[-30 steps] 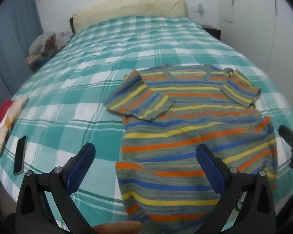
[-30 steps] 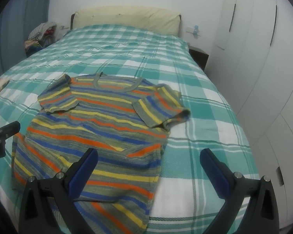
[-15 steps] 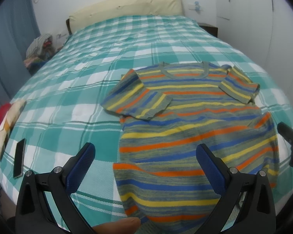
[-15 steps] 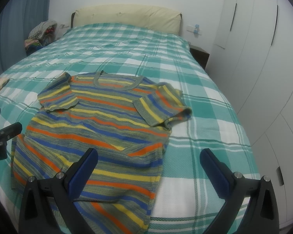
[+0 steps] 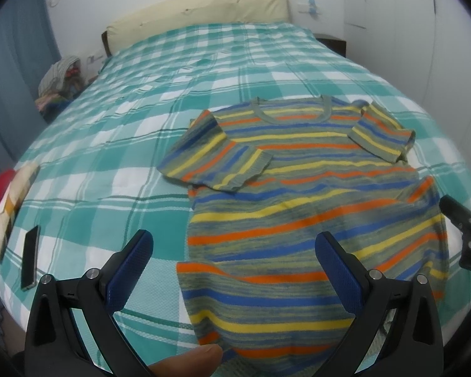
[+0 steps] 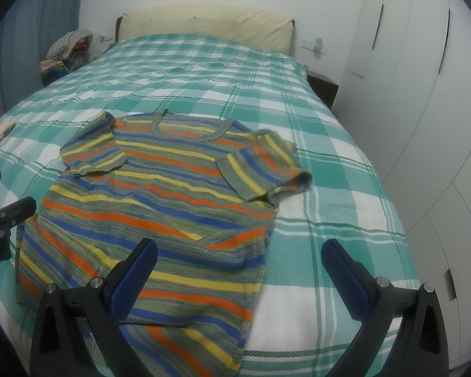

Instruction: Fold small clothes

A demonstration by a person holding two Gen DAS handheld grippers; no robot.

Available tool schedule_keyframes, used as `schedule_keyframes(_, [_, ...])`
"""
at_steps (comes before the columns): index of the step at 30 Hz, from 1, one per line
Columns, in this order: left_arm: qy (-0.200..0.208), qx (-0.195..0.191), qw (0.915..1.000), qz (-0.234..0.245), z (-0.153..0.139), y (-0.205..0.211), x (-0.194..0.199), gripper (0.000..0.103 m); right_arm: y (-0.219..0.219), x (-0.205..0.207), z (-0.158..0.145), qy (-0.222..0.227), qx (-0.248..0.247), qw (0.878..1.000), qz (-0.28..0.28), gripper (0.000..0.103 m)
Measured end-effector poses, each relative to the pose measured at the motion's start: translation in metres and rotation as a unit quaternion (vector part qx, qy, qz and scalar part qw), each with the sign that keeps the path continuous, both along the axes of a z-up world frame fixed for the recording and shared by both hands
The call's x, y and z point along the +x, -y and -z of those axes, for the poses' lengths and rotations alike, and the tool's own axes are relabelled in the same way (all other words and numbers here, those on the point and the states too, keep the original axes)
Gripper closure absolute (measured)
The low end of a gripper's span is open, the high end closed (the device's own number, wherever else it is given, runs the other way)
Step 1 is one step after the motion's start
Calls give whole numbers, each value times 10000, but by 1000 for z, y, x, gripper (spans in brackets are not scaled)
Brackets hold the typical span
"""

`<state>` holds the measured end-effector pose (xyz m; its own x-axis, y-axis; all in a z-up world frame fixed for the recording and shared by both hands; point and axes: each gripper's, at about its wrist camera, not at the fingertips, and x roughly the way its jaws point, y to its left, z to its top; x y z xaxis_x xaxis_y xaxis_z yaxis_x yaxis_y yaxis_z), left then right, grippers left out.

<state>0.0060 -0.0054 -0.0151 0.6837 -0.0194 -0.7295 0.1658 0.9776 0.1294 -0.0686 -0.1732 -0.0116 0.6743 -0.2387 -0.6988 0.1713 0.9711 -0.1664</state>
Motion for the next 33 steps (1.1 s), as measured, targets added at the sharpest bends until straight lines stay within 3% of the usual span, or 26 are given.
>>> schedule_keyframes(18, [-190,95,9997,117,4,4,0,0,4,-2,-3,44,-238,9995,226,0])
schedule_keyframes(33, [-118,286,9994,162,2,5,-1,0,6,-2,-4,18,-255,9994,234,0])
